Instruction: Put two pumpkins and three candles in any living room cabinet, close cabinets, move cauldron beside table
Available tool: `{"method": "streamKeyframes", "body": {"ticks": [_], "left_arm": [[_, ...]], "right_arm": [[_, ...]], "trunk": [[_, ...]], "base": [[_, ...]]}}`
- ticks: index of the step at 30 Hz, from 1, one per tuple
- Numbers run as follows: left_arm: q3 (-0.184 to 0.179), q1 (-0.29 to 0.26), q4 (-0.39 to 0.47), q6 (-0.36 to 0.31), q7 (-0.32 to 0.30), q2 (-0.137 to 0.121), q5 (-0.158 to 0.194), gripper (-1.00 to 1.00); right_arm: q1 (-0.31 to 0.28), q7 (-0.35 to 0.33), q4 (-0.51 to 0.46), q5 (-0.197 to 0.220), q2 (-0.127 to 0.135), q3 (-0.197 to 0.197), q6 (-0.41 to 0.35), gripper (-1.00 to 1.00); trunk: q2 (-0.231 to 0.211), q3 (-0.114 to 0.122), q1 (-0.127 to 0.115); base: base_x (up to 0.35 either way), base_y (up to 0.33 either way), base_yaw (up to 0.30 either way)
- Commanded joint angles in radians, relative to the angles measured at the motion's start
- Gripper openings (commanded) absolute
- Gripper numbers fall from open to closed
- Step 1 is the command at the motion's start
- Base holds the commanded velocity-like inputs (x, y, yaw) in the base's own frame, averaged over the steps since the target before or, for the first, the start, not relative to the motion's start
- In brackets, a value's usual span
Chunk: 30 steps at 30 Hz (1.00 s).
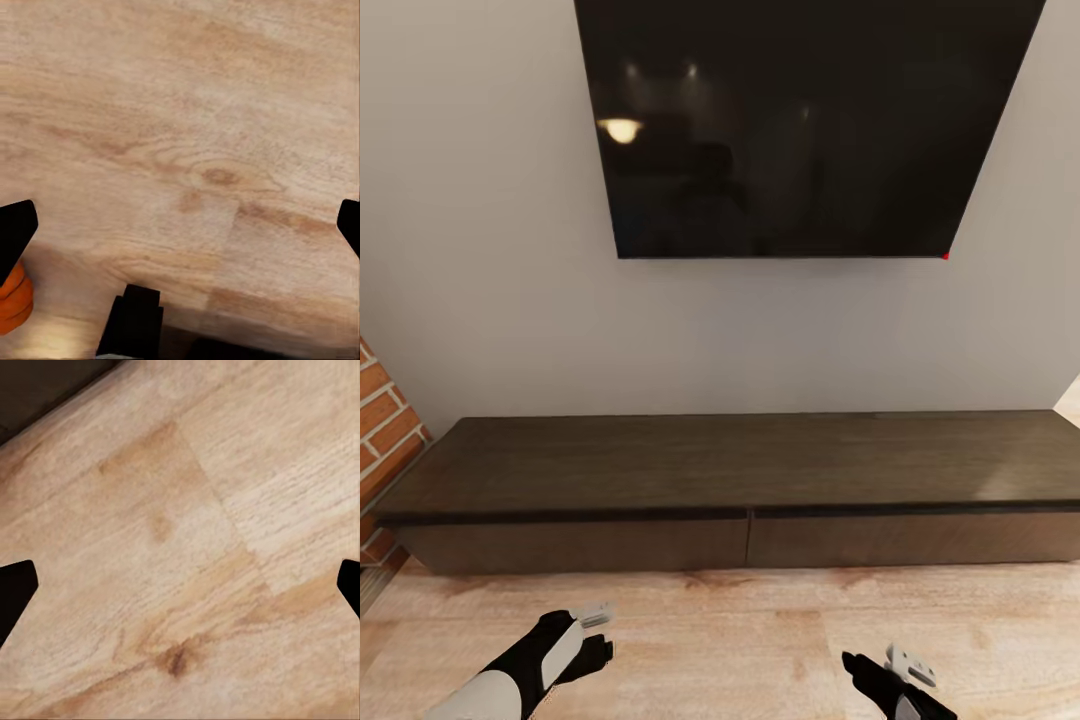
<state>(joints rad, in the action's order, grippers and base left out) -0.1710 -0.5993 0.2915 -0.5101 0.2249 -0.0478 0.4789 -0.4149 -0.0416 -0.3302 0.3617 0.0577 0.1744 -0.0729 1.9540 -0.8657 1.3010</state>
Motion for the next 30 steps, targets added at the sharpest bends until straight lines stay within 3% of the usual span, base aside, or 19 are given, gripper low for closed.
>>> {"method": "streamKeyframes", "body": {"ticks": [1, 4, 7, 8, 10, 12, 18, 25, 30], "left_arm": [[0.002, 0.0, 0.004, -0.02, -0.003, -0.005, 0.003, 1.0], [0.027, -0.002, 0.044, -0.145, -0.063, -0.023, 0.028, 1.0], [0.069, -0.002, 0.107, -0.3, -0.216, -0.044, 0.05, 1.0], [0.072, -0.002, 0.118, -0.321, -0.241, -0.05, 0.052, 1.0], [0.084, -0.002, 0.159, -0.389, -0.348, -0.084, 0.058, 1.0], [0.088, -0.002, 0.173, -0.412, -0.415, -0.101, 0.061, 1.0], [0.094, -0.002, 0.183, -0.425, -0.492, -0.112, 0.064, 1.0], [0.096, -0.004, 0.185, -0.45, -0.656, -0.149, 0.062, 1.0], [0.096, -0.004, 0.186, -0.454, -0.687, -0.154, 0.064, 1.0]], "right_arm": [[-0.001, -0.004, -0.002, 0.005, -0.002, 0.0, 0.0, 1.0], [-0.01, -0.047, -0.01, 0.071, -0.018, 0.001, -0.009, 1.0], [-0.027, -0.14, -0.013, 0.198, -0.03, 0.0, -0.068, 1.0], [-0.03, -0.158, -0.013, 0.216, -0.03, 0.0, -0.084, 1.0], [-0.042, -0.241, -0.014, 0.272, -0.033, -0.001, -0.153, 1.0], [-0.048, -0.28, -0.015, 0.29, -0.034, -0.001, -0.181, 1.0], [-0.053, -0.301, -0.032, 0.303, -0.036, 0.0, -0.192, 1.0], [-0.103, -0.297, -0.087, 0.337, -0.078, 0.0, -0.177, 1.0], [-0.132, -0.296, -0.092, 0.344, -0.108, 0.0, -0.166, 1.0]], "trunk": [[0.0, 0.0, 0.0], [0.0, 0.0, 0.0], [0.0, 0.0, 0.0], [0.0, 0.0, 0.0], [0.0, 0.0, 0.0], [0.0, 0.0, 0.0], [0.042, -0.019, 0.023], [0.091, -0.041, 0.05], [0.126, -0.056, 0.069]], "base": [[0.019, -0.001, 0.0], [0.009, -0.001, 0.0], [0.003, 0.0, 0.0], [0.001, 0.0, 0.0], [0.0, 0.0, 0.0], [0.0, 0.0, 0.0], [0.0, 0.0, 0.0], [0.0, 0.0, 0.0], [0.0, 0.0, 0.0]]}}
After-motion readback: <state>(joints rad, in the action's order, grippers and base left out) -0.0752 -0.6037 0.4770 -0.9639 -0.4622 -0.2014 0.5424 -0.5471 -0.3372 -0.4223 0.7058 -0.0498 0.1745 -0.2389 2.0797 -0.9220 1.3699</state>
